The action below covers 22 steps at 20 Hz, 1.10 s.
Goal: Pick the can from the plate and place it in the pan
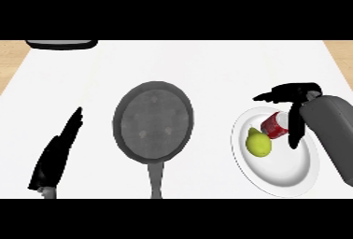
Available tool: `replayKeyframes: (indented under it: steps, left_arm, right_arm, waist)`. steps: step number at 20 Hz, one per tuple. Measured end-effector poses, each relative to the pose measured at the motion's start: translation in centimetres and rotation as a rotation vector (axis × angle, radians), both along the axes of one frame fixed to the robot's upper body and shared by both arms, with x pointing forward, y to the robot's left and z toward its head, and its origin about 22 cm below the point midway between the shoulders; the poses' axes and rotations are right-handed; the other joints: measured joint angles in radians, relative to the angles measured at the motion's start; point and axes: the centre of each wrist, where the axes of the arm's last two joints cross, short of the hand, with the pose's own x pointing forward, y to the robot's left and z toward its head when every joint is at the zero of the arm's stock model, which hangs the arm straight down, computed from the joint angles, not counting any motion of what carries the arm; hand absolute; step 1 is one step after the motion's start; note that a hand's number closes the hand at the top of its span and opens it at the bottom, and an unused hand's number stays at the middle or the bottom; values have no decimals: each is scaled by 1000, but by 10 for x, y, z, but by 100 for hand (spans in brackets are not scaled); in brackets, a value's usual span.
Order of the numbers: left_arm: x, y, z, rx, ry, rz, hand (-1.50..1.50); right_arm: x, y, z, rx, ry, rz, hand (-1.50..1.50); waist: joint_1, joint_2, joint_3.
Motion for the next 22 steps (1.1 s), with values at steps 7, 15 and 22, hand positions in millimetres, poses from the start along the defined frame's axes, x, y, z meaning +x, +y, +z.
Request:
replayKeyframes:
  steps: [7,15,22]
  left_arm:
    - [-4,2,0,1,1,6,0]
    - [-3,2,3,-4,-1,2,0]
    - [-8,8,8,-3,9,8,0]
  right_arm:
    - [-11,-2,-19,49,-12,-18,150]
    - [-11,-8,-32,130,10,-70,150]
    - [-19,-6,-31,118,-113,-100,150]
  waist:
    - [-3,-2,-1]
    - [-1,-3,-2]
    - [-8,-5,-2]
